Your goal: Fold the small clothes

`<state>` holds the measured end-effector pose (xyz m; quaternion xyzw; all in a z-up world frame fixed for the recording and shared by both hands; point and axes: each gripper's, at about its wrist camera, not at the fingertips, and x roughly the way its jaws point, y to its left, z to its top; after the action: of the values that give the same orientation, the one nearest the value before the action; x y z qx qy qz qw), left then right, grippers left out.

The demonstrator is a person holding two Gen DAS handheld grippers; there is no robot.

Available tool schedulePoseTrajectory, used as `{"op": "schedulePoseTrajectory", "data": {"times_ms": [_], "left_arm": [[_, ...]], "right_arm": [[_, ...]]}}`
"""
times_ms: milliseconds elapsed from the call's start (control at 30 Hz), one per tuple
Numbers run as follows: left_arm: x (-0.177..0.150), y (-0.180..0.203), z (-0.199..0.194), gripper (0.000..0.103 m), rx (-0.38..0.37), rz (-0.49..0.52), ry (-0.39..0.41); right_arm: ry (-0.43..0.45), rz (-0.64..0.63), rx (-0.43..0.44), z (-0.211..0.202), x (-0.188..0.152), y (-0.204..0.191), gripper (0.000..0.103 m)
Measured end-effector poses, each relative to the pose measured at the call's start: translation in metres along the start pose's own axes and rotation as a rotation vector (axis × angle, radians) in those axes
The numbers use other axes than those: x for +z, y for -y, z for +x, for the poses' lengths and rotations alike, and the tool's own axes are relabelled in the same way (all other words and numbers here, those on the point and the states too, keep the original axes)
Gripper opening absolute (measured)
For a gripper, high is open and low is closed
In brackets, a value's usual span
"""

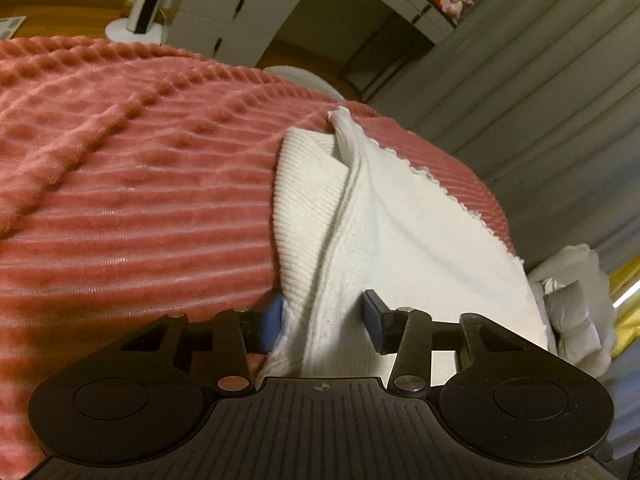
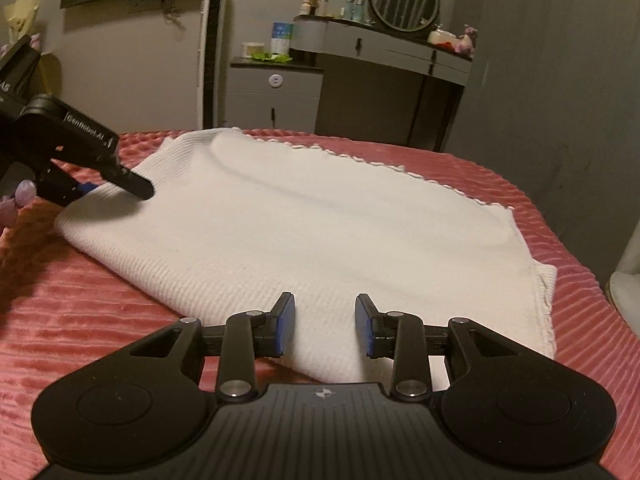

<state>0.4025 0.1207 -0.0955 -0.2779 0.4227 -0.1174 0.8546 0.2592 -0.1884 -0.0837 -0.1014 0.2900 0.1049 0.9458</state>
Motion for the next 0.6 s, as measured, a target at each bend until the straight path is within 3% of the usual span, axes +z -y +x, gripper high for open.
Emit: {"op": "schedulePoseTrajectory", "data": {"times_ms": [167,267,333,400,467,600], "left_arm": [[0.005,0.005,0.002,0.061,0.021,-0.01,-0.001],[0.006,0.012,0.002,0.065,0.06,0.048,0.004],[0.004,0.013,0.006,0.067,0.063,0.067,-0.001],[0.003,0.011,0.009,0.076,0.045,0.053,0.001],[0.002,0.013,0.011,0.073,0.044,0.061,0.007],[0.003,0.012,0.012,0.037,0.033,0.071,0.006]], "right_arm": [[0.007,-0.002,-0.006,-0.001,0.002,-0.002,0.033],[0.01,0.011,-0.005,0.0,0.002,-0.002,0.032],[-0.014,0.001,-0.001,0.008,-0.002,-0.003,0.031],[-0.073,0.016,0.024,0.02,-0.007,-0.004,0.029],[-0.077,0.018,0.022,0.023,-0.008,-0.005,0.029],[-0.038,0.059,0.017,0.005,-0.003,0.002,0.029]]}}
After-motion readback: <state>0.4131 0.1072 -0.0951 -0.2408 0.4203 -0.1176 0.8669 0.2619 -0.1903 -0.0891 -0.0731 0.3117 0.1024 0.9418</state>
